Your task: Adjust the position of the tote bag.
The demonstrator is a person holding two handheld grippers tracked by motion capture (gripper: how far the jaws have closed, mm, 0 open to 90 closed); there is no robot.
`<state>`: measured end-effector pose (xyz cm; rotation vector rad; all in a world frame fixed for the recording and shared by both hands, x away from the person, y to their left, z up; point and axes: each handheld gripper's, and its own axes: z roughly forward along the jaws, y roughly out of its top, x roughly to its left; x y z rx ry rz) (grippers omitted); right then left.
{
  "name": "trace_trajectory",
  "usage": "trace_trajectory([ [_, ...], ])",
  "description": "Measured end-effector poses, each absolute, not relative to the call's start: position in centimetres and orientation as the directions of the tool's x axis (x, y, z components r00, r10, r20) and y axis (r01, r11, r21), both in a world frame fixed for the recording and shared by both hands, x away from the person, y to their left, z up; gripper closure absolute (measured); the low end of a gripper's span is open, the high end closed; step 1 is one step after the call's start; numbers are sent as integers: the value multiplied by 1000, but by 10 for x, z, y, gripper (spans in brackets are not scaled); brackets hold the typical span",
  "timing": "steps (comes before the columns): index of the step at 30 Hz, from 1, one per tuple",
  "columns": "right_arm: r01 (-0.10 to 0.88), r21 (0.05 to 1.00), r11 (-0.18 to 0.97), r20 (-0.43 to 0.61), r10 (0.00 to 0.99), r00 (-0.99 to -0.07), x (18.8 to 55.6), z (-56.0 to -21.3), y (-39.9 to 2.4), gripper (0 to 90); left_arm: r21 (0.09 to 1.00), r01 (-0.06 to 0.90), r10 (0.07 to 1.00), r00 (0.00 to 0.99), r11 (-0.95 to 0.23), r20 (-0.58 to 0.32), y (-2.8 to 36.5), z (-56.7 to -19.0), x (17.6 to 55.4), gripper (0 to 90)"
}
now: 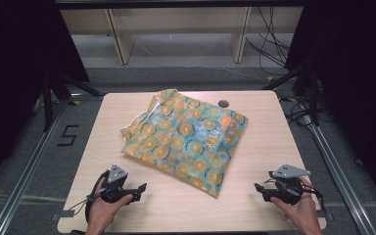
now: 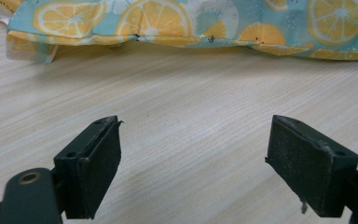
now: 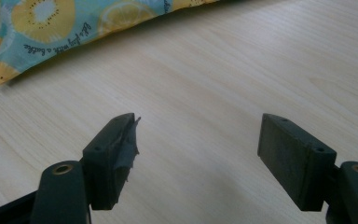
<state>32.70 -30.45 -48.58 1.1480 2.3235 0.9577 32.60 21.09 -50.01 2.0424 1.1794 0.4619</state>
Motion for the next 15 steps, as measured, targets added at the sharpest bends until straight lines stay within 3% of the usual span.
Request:
trace_trajectory([
  [4,575,705,416,-7,814,-581,326,-485,-305,285,756,593,871,487,-278,-61,210,-501,326,166],
  [6,574,706,414,-8,816,-578,326,-485,-304,285,738,595,862,506,-318,-36,214,-499,327,166],
  [7,568,713,411,-17,819,-573,326,-485,-304,285,764,593,882,466,-252,-71,210,-501,327,165],
  [15,556,710,433,-27,806,-592,328,-487,-303,284,769,583,878,474,-261,-61,210,-498,331,175],
])
